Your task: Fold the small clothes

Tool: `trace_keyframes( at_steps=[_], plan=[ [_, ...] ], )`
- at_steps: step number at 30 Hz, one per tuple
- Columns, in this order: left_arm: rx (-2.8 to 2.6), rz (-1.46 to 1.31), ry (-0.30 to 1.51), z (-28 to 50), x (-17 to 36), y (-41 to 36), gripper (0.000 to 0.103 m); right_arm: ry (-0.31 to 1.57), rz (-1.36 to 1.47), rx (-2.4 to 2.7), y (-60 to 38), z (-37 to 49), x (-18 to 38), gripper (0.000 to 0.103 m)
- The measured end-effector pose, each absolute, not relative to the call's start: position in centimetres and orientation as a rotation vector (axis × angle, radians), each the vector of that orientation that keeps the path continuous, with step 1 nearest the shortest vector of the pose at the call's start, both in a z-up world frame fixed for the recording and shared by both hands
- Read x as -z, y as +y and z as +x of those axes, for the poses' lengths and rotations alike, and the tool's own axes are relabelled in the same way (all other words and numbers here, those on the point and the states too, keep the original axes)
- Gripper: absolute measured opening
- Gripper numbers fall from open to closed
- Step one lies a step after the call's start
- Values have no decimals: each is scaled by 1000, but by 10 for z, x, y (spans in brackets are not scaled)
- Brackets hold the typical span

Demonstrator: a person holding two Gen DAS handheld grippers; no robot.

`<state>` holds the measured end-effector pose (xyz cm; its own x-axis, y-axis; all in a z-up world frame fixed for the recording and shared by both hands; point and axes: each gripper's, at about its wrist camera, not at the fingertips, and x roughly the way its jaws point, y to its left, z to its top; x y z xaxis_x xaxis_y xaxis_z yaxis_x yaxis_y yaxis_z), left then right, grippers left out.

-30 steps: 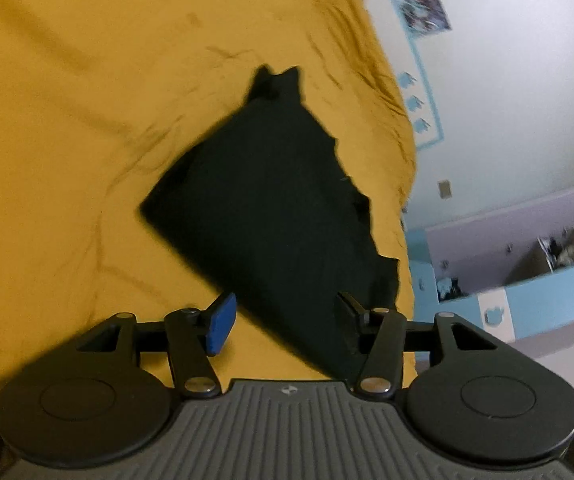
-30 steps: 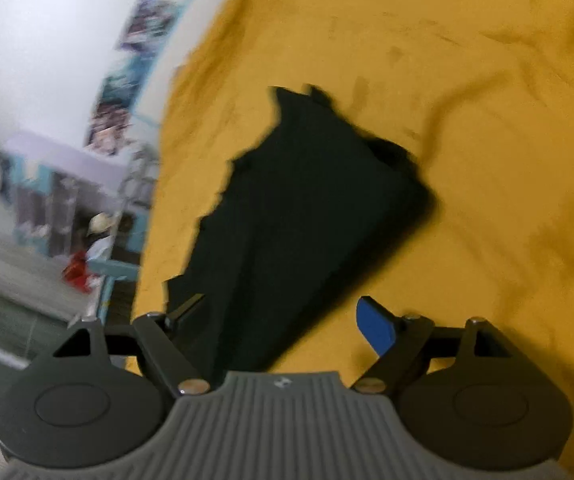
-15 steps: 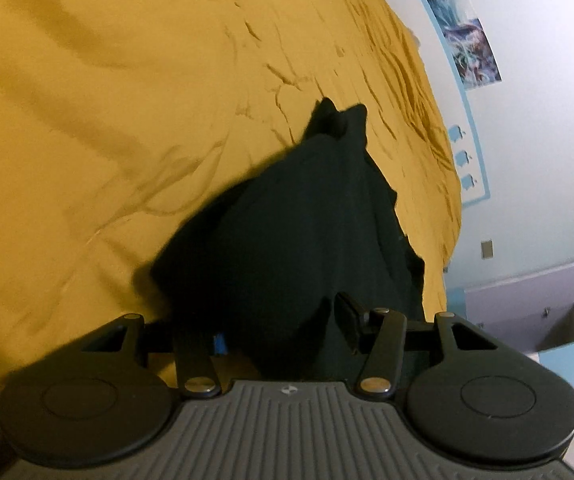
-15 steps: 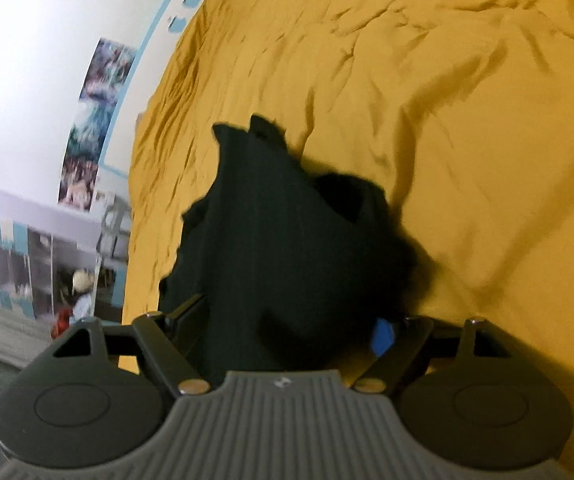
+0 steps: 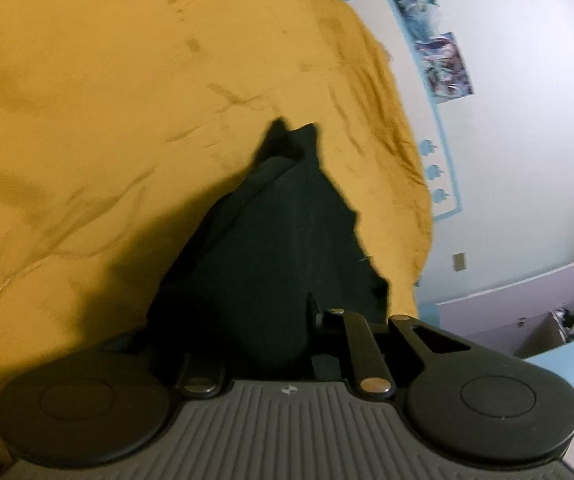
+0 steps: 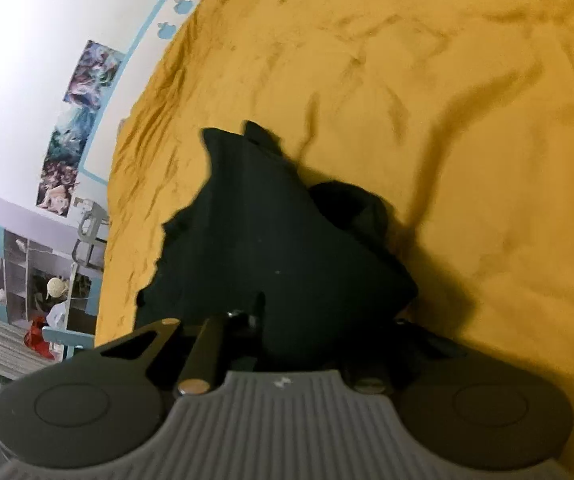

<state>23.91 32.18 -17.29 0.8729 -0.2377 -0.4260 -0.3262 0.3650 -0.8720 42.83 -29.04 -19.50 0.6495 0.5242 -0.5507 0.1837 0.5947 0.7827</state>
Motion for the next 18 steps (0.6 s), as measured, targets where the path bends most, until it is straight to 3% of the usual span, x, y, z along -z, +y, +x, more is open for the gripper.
trace_keyframes(
  at_steps=[6,10,13,16,18],
  plan=[
    [1,-1142,471,205,110,318,9,845,946,-277,-297,413,133,8],
    [37,-1102,498,148,98,308,8,835,917,-318,-316,360,100,8],
    [14,-1107,566,102,118,300,8,865,900,-320,-338,307,105,8],
    [-53,-1091,665,72,150,295,7,937,926,-240,-361,257,151,9],
    [-74,-1114,676,54,165,304,14,933,938,-219,-368,248,165,18]
  ],
)
